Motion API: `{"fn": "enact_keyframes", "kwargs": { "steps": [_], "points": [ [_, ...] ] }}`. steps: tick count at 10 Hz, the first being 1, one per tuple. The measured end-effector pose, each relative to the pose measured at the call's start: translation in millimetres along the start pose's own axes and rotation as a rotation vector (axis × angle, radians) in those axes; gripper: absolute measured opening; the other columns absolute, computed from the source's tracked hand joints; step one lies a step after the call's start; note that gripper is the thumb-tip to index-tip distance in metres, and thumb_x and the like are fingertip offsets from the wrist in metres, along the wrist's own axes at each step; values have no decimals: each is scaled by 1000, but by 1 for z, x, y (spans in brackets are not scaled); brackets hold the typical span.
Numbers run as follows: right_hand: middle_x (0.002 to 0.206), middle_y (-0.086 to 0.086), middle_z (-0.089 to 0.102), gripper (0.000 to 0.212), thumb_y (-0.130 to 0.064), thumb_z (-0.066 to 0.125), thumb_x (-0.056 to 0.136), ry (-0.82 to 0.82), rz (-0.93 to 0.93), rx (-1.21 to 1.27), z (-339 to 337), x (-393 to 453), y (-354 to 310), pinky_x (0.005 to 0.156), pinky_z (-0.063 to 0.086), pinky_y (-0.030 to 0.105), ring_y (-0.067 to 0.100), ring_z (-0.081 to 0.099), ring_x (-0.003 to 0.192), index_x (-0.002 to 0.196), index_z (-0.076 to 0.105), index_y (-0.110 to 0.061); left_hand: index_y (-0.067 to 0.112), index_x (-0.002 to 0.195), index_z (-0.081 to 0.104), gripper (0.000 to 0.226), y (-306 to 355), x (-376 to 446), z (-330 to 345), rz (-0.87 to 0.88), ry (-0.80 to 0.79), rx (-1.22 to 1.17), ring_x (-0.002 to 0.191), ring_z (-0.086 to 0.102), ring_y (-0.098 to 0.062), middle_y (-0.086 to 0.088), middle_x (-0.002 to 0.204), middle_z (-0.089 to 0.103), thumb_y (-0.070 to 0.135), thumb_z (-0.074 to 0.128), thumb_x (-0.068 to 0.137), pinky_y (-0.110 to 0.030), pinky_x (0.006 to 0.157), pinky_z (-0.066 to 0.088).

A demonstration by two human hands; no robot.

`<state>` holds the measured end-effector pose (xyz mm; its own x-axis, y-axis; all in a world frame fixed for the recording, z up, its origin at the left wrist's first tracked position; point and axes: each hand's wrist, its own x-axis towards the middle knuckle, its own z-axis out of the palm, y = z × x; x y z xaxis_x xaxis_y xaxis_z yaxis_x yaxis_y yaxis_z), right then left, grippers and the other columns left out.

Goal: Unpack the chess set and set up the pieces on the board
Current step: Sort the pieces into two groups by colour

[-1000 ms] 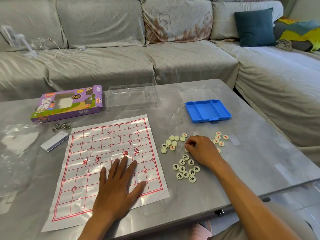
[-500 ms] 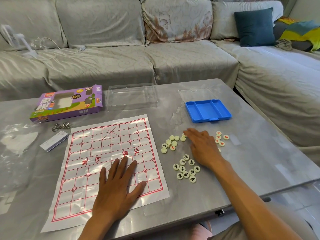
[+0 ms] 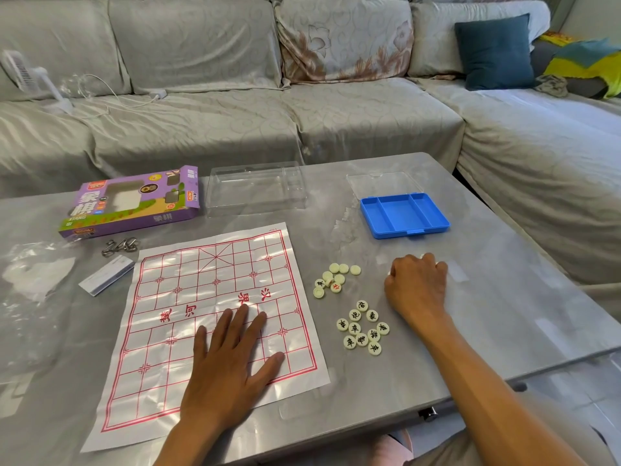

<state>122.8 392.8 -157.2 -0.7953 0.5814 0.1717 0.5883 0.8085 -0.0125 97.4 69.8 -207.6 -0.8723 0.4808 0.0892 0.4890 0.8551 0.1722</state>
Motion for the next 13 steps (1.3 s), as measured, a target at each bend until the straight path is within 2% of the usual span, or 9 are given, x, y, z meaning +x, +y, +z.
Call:
{"fn": "enact_keyframes", "kwargs": {
  "steps": [1, 2, 4, 6, 7, 9, 11, 12, 13],
  "points": [
    [118, 1, 60, 24, -29, 47, 92, -19, -106, 109, 0, -2, -3, 90, 42, 40, 25, 49, 106, 109, 63, -21, 43, 147, 23, 77, 0, 0, 0, -7, -9, -2, 146, 5, -21, 8, 158, 6, 82, 7, 82, -57, 117, 3],
    [146, -11, 41, 39, -33, 42, 98, -147, -412, 187, 1, -10, -18, 95, 37, 38, 22, 40, 123, 137, 44, -31, 44, 148, 20, 79, 1, -1, -1, -11, -8, -2, 146, 1, -20, 9, 158, 2, 83, 4, 81, -56, 117, 1],
    [113, -4, 65, 22, -32, 50, 96, -130, -311, 300, 5, -3, -18, 89, 43, 36, 19, 50, 104, 109, 67, -25, 44, 148, 18, 80, 3, 0, -2, -15, -8, -8, 146, -2, -19, 10, 158, 0, 84, 2, 80, -54, 117, -3],
    [103, 2, 70, 22, -29, 54, 95, -160, -104, 526, 10, -1, -12, 84, 50, 40, 20, 59, 95, 98, 73, -18, 46, 148, 15, 80, 1, 0, -1, -16, -12, -7, 146, -4, -18, 10, 158, -3, 84, 1, 79, -54, 117, -4],
    [99, 0, 70, 20, -33, 56, 93, -124, -100, 485, 8, -1, -8, 81, 51, 38, 18, 57, 92, 95, 73, -21, 45, 148, 17, 80, 1, 0, -1, -15, -8, -9, 146, -2, -19, 10, 158, -1, 84, 2, 80, -55, 117, -3],
    [98, -6, 67, 15, -34, 60, 90, -187, -180, 447, 1, -5, -7, 80, 49, 29, 12, 54, 93, 95, 71, -25, 44, 148, 19, 79, 1, 0, -1, -11, -2, -10, 146, 0, -19, 9, 158, 1, 84, 4, 80, -55, 117, -1],
    [93, -8, 70, 10, -25, 63, 88, -396, -202, 459, -16, -4, -5, 68, 47, 19, 5, 60, 78, 91, 73, -24, 43, 148, 21, 77, 0, 0, 0, -6, 3, -1, 146, 3, -20, 9, 158, 4, 83, 8, 82, -55, 116, 1],
    [106, -8, 65, 21, -34, 57, 91, -237, -329, 444, -17, -12, -18, 81, 49, 28, 11, 57, 96, 108, 67, -27, 43, 148, 22, 76, 0, 0, 0, -3, 0, 3, 146, 5, -22, 8, 159, 6, 82, 10, 83, -57, 116, 3],
    [120, -6, 57, 31, -34, 50, 95, -191, -498, 381, -12, -19, -30, 89, 45, 31, 15, 50, 107, 125, 58, -29, 42, 148, 23, 76, 0, 0, 0, 1, 1, 3, 146, 7, -22, 7, 159, 7, 81, 10, 84, -57, 116, 4]
  ]
}}
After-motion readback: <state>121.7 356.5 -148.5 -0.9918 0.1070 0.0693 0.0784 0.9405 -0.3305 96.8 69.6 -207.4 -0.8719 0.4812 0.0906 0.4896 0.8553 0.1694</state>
